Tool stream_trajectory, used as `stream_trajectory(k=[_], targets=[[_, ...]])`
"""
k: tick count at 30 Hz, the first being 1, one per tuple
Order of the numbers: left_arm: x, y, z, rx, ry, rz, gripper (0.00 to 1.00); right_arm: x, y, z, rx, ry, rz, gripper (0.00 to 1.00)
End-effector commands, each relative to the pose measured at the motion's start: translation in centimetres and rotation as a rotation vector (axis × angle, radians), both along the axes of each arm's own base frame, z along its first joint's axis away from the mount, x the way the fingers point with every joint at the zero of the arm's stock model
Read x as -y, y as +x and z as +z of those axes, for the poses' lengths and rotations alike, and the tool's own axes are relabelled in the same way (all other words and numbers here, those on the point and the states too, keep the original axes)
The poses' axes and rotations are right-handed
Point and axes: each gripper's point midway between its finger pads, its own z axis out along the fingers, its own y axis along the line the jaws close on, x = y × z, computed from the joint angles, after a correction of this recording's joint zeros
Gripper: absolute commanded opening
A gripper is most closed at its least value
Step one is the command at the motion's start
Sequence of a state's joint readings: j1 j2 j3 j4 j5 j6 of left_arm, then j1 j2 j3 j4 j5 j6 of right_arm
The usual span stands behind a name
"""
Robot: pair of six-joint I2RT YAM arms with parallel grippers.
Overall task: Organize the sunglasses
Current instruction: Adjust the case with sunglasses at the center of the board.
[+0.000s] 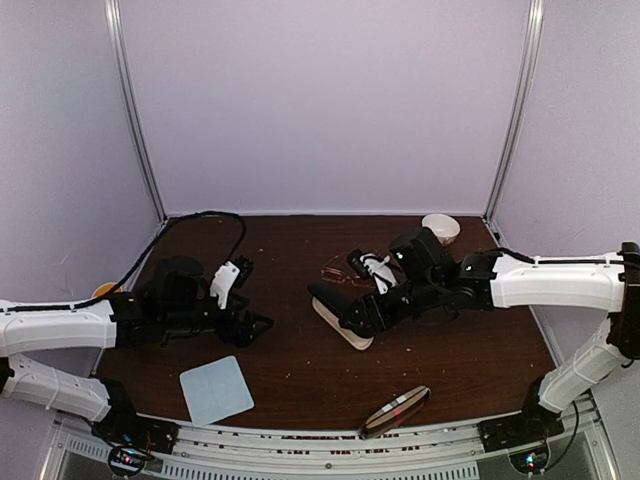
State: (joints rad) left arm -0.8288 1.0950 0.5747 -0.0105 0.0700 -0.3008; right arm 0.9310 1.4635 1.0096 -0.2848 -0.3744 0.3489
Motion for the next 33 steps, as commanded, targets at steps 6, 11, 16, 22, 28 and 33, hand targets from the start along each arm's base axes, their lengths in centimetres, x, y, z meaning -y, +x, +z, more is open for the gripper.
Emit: stream_trajectory(k=[6,11,16,22,28,33], targets=[[6.5,-3.2,-2.2,-0.077,0.070,-0.229,0.89,10.1,5.1,0.0,0.104,-0.112,-0.492,0.20],[12.3,-4.9,-2.2,-0.120,0.118,-0.347,0.90,14.1,6.2,0.1,0.138,-0.147,-0.677,0.20],[15.9,-7.7,-1.1,-0.121,0.080,-0.522,0.93,16.1,6.1,-0.8,0.132,-0.176,-0.758,0.20],[19.1,-10.1,-0.8,-0.206,0.110,-0.678,0.94,19.7,6.3,-0.6,0.165,-0.237,-0.884,0.20],[21.7,-11.4,-1.5,-0.260,0.168,-0.629,0.93,21.7,7.0,2.6,0.212,-0.215,-0.958,0.20],[23.3,-13.1,-3.1,-0.250,0.311,-0.585,0.90,22.6,6.3,4.0,0.221,-0.166,-0.988,0.21]])
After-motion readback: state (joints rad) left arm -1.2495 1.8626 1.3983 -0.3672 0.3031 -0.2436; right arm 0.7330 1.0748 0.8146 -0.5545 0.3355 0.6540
